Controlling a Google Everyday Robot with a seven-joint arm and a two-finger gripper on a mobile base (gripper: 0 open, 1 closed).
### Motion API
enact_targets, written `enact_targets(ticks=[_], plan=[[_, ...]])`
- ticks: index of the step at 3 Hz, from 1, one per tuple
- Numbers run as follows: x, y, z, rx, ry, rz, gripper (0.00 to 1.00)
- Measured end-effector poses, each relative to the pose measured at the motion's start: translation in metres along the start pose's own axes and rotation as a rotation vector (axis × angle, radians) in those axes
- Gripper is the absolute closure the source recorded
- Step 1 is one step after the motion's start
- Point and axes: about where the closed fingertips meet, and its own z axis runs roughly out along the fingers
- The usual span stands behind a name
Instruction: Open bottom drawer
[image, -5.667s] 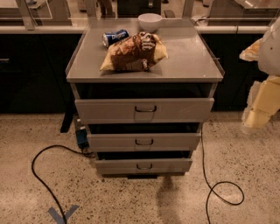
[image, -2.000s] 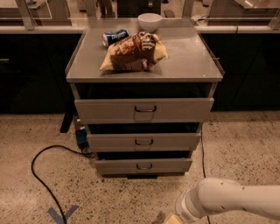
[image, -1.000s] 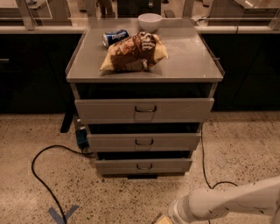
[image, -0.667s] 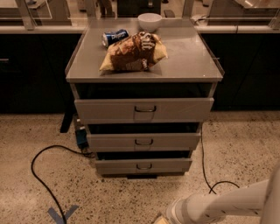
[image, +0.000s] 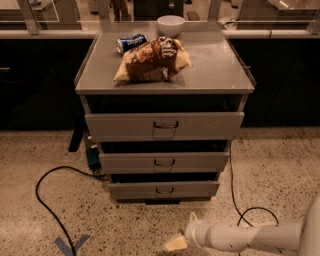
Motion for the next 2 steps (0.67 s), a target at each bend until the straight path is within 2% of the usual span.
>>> enact_targets(ticks=[1,2], plan=[[0.001,-0.018,0.025,-0.015,-0.084,-0.015,0.00],[-0.005,-0.053,0.041,-0.018,-0.124,-0.056,0.00]])
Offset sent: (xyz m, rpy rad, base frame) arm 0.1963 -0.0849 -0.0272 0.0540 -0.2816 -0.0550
